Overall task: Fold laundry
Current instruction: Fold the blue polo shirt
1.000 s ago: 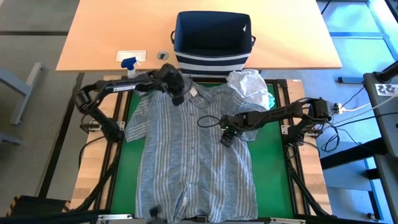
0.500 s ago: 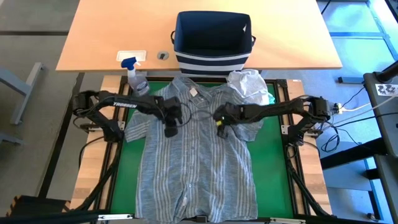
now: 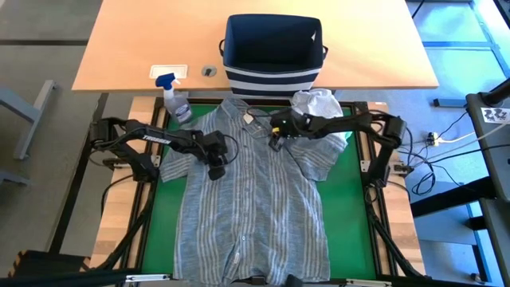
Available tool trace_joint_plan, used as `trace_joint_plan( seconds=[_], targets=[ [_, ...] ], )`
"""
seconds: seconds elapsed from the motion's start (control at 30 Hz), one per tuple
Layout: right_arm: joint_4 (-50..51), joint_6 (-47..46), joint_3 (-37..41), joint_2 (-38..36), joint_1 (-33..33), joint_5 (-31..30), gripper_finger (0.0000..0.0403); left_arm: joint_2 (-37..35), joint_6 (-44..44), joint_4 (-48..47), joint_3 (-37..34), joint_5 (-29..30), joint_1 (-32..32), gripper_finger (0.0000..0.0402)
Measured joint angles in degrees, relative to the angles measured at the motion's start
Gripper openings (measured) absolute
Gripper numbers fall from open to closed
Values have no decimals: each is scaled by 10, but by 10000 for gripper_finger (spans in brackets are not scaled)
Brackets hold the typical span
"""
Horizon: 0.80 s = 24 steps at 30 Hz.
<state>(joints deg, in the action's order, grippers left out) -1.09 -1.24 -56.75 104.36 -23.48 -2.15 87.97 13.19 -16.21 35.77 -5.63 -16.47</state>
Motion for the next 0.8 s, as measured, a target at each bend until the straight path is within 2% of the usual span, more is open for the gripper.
trace_joint_plan(
  seconds=[0.1,0.17,0.3,0.43,0.63,0.73,0.8],
  targets=[
    [-36,-1,0,19,-2,1,243,1,0,16,1,0,0,70],
    [-50,0,0,30,-2,-26,243,2,0,25,0,1,0,70],
    [-38,7,-10,45,-7,-119,243,2,-1,31,0,1,0,70],
    [16,31,-51,47,-24,-253,243,2,-1,31,0,1,0,70],
    [15,136,-152,46,-59,-282,243,2,-1,31,0,2,0,70],
    [74,140,-196,45,-73,-298,243,2,-1,30,0,2,0,70],
    [135,122,-224,45,-75,-288,243,2,-1,30,0,2,0,70]
  ],
)
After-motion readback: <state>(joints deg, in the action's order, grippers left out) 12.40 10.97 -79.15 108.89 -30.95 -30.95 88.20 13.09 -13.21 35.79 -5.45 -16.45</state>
